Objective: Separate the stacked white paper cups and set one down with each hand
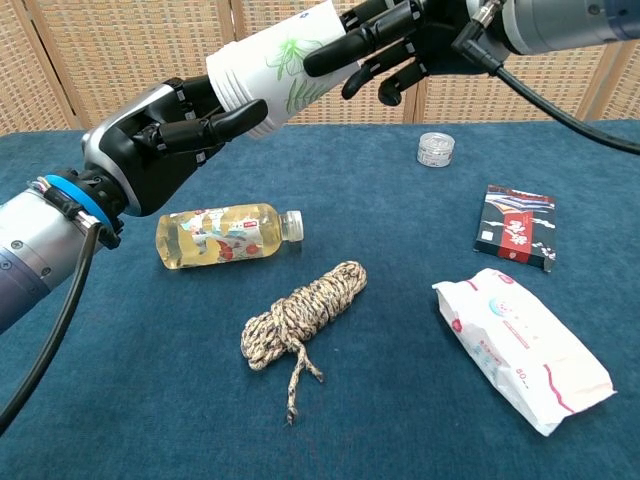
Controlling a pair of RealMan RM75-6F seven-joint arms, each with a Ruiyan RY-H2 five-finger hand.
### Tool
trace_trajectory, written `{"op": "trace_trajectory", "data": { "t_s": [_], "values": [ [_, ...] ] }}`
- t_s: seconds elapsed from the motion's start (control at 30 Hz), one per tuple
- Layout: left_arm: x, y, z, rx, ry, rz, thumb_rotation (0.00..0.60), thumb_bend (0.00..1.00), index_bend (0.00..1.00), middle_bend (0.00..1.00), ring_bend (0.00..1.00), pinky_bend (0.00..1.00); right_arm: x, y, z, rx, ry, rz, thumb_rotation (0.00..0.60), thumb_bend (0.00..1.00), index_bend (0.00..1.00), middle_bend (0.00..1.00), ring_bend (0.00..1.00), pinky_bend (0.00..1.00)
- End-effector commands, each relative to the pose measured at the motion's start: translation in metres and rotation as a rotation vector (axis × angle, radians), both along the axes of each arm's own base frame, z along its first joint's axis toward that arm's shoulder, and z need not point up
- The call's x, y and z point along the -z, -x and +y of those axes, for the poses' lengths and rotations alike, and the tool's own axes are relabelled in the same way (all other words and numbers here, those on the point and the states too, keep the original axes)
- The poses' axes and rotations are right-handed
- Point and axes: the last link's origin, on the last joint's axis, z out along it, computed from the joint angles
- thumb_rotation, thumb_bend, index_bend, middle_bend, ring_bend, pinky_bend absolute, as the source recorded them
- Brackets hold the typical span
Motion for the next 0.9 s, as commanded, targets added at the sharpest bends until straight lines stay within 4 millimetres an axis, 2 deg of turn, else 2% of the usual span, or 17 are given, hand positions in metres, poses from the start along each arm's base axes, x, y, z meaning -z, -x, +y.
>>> {"op": "trace_trajectory", "data": {
  "t_s": [0.03, 0.17, 0.47, 0.9],
  "values": [
    [-0.0001, -0.0007, 0.0013, -0.001, -0.001, -0.001, 0.600, 0.36, 0.64, 0.11, 0.00, 0.00, 0.0003, 0.0007, -0.0003, 0.001, 0.000, 0.001, 0.600, 0.27, 0.73, 0.64, 0.52, 0.77],
    [0.0010, -0.0007, 0.0011, 0.000, -0.001, 0.004, 0.600, 0.37, 0.65, 0.12, 0.00, 0.00, 0.0007, 0.0011, -0.0003, 0.000, -0.003, 0.001, 0.600, 0.27, 0.73, 0.64, 0.52, 0.77],
    [0.0019, -0.0010, 0.0025, -0.002, -0.007, 0.016, 0.600, 0.50, 0.65, 0.12, 0.00, 0.00, 0.0001, 0.0018, -0.0001, 0.000, -0.001, 0.002, 0.600, 0.27, 0.73, 0.64, 0.52, 0.77],
    [-0.0010, 0.0076, 0.0003, -0.020, -0.024, 0.030, 0.600, 0.52, 0.66, 0.14, 0.00, 0.00, -0.0019, 0.0071, -0.0010, 0.011, 0.002, 0.002, 0.600, 0.27, 0.73, 0.64, 0.52, 0.77]
  ]
}}
